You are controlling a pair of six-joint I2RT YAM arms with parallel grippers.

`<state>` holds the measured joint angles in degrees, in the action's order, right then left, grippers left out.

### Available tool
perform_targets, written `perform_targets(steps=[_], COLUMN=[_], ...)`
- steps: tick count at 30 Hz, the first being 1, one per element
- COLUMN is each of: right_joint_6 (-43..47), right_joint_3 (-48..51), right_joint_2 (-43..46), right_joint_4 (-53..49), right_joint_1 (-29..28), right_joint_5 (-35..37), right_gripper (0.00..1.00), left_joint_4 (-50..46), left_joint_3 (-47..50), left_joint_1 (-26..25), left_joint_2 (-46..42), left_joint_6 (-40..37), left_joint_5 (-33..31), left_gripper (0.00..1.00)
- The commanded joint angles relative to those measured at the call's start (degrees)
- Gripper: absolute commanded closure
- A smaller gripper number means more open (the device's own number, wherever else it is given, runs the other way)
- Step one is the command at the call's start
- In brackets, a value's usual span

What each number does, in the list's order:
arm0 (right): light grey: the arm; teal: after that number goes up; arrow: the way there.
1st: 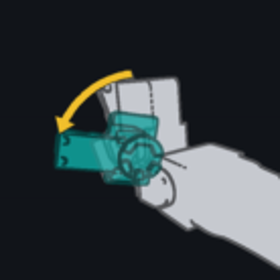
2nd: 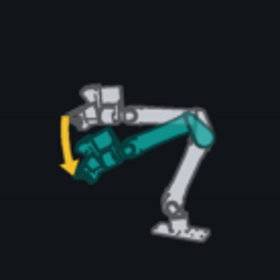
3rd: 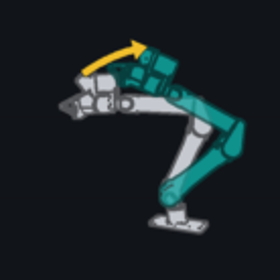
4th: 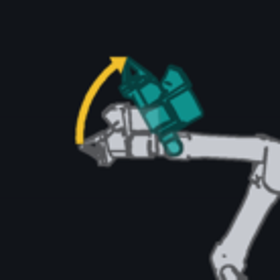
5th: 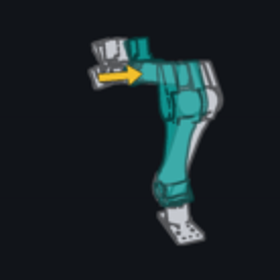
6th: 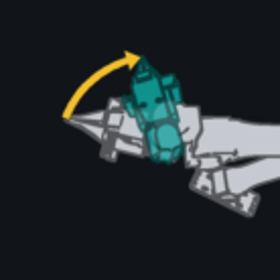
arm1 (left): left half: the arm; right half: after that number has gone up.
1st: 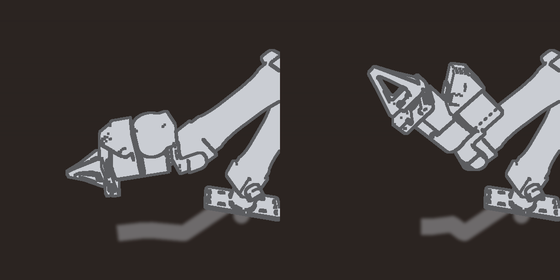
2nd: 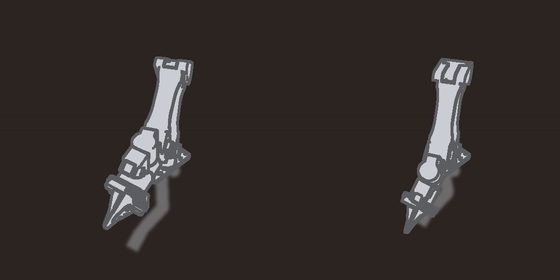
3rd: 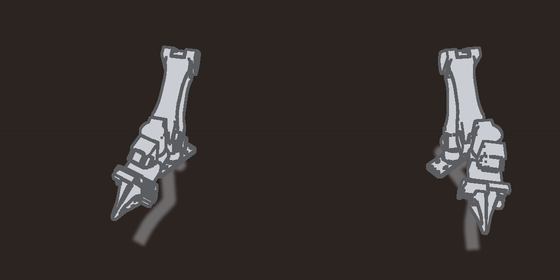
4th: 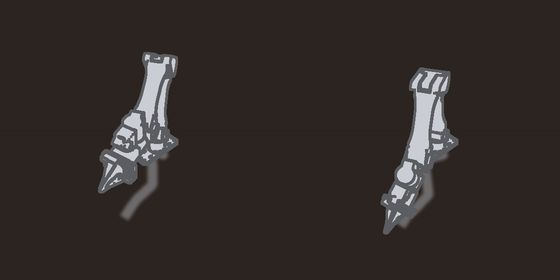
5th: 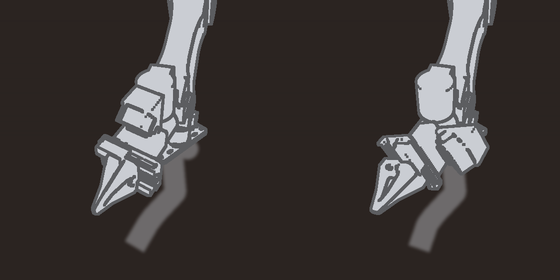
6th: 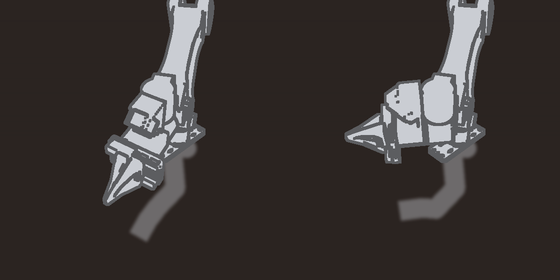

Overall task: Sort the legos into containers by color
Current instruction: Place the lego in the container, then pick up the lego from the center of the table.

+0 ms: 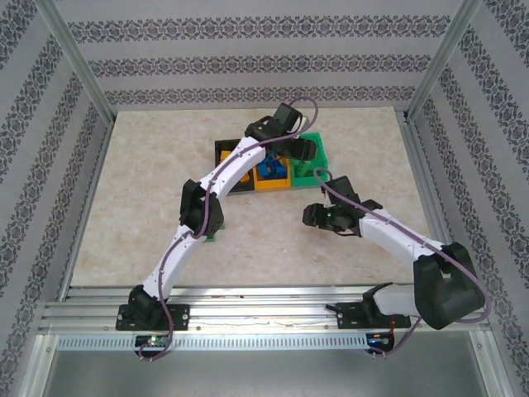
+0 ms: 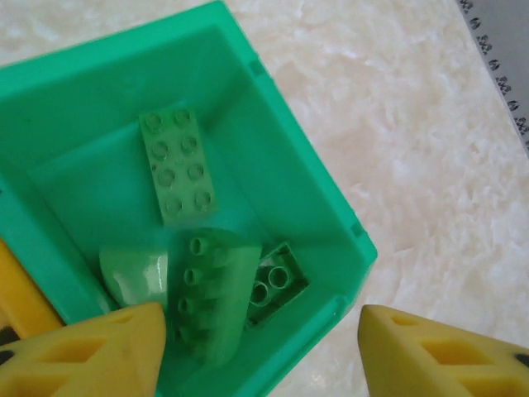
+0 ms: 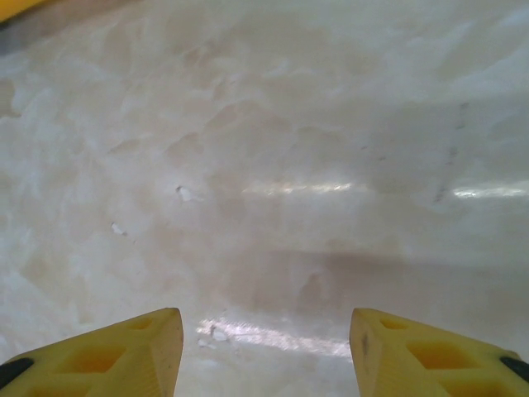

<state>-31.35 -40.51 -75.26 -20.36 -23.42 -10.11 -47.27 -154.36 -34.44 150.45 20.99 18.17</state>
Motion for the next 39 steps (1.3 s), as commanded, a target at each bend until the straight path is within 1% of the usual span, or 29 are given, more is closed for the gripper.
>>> perform_targets(steps=[1,4,6,9,10,12,15,18,20,23,27,30,33,35,37,39], right_joint_6=[-0.6,-0.2,0.6,2.1,2.6,3.5,3.4,2.7,2.8,3.3,3.3,4.2,4.6,4.1,4.0,3.9], right_joint_3=[-3.1,-7.0,-10.3,-16.2,-17.8,-20.9,-24.3,-27.8,-30.9,-35.5,-41.3,-46.0,-49.2,-50.3,-51.4,-52.6], right_joint_2=[-3.2,-7.6,-11.0,-16.4,-18.4,-21.6,-26.1,-30.1,-32.7,-36.4,-40.8,-44.9,-47.8,-48.9,-49.9,-50.8], right_joint_4=[1.7,3.2,4.6,7.0,7.5,9.0,10.4,10.8,9.7,7.1,3.9,0.4,-1.4,-1.4,-1.3,-1.6], right_joint_1=[-3.6,-8.7,-12.6,-18.7,-20.7,-23.8,-26.0,-27.3,-28.2,-29.2,-29.7,-29.8,-29.8,-29.9,-30.0,-30.1], right_joint_5=[1.6,1.1,0.6,-1.1,-1.1,-1.5,-2.8,-4.7,-5.4,-5.2,-4.6,-4.3,-4.2,-4.1,-3.8,-3.0], right_gripper=[0.44,0.44,0.44,0.44,0.43,0.43,0.42,0.41,0.41,0.40,0.39,0.38,0.35,0.35,0.35,0.35], left_joint_4=[-2.5,-3.8,-3.2,2.1,5.6,13.3,22.6,25.9,26.3,25.2,22.8,19.1,15.2,14.1,13.7,14.0], left_joint_3=[0.1,2.9,8.1,23.5,30.3,45.0,63.9,77.2,83.5,90.5,97.2,100.0,102.1,104.1,106.4,108.9], left_joint_1=[0.0,0.0,0.0,0.9,1.9,5.1,11.2,16.3,19.1,21.6,24.0,25.0,25.7,26.5,28.4,30.8], left_joint_2=[-3.3,-6.9,-11.4,-21.2,-25.5,-33.8,-44.3,-53.0,-57.2,-62.4,-67.7,-70.1,-72.0,-73.8,-75.3,-76.7], left_joint_6=[-1.5,-2.7,-3.3,-3.1,-2.1,1.5,6.8,8.3,8.7,8.2,8.2,8.8,8.8,9.0,9.5,10.9], left_joint_5=[-0.6,-1.8,-3.5,-5.9,-5.5,-2.5,1.5,1.7,2.3,2.5,2.0,2.7,1.2,-0.4,-1.2,-0.3], left_gripper=[0.31,0.30,0.30,0.30,0.30,0.30,0.30,0.30,0.30,0.30,0.30,0.29,0.27,0.27,0.27,0.26])
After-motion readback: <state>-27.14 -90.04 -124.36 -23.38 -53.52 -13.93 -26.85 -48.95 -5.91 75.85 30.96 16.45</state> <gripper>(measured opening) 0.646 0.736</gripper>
